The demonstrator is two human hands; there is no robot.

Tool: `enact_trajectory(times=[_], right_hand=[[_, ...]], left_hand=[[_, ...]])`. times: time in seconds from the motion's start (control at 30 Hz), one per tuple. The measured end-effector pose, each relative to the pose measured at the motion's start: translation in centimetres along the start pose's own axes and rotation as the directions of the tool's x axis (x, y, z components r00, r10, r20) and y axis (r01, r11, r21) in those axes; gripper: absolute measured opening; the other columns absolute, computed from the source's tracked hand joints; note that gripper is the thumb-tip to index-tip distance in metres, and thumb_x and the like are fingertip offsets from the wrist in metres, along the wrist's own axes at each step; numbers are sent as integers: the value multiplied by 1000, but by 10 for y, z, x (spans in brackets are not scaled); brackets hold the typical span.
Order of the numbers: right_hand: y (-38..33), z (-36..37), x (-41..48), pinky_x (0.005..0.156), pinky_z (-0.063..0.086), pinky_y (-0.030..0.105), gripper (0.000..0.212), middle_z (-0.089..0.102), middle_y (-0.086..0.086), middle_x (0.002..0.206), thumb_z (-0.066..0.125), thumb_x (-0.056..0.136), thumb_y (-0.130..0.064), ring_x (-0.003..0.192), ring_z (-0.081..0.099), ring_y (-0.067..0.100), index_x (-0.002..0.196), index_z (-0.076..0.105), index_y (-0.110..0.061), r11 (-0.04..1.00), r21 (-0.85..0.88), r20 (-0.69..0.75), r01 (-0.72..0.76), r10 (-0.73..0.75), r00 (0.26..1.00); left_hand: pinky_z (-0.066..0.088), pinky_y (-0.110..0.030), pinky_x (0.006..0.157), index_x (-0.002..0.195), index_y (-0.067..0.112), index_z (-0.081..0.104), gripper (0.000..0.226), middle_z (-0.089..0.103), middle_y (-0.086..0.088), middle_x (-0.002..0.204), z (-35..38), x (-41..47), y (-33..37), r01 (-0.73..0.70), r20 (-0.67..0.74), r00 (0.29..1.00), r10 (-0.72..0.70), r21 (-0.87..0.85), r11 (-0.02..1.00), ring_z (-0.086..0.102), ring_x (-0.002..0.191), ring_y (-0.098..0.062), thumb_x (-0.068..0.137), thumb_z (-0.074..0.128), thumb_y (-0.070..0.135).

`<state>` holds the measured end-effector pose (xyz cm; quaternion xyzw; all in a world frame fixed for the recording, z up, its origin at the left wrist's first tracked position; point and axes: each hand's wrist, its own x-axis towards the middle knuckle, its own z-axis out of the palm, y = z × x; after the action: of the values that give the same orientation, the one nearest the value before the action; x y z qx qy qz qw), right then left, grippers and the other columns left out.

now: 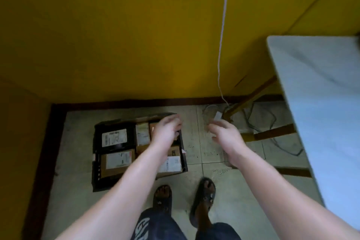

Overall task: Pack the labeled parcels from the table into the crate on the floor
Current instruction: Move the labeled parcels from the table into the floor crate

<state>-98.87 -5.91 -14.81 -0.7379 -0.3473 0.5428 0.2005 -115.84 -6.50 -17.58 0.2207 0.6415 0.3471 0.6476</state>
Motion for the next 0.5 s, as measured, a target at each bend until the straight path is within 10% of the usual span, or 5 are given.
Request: enact_trajectory(times=[0.2,0.5], right_hand=[[-8,-99,-63,106,44,40,33,58,-6,128,54,97,-25,118,54,17,129,60,-25,990,116,-153,81,-62,986],[61,-325,-108,95,49,34,23,66,-1,107,58,93,-15,101,61,15,114,65,-19,902,365,-357,229,-91,929]], left_hand=[[47,-21,75,107,29,66,15,70,9,108,87,-55,46,-92,117,990,83,76,993,64,95,-2,99,54,25],[49,-30,87,110,19,66,16,72,3,104,299,-125,64,-245,326,924,200,104,964,66,97,-13,99,55,20]])
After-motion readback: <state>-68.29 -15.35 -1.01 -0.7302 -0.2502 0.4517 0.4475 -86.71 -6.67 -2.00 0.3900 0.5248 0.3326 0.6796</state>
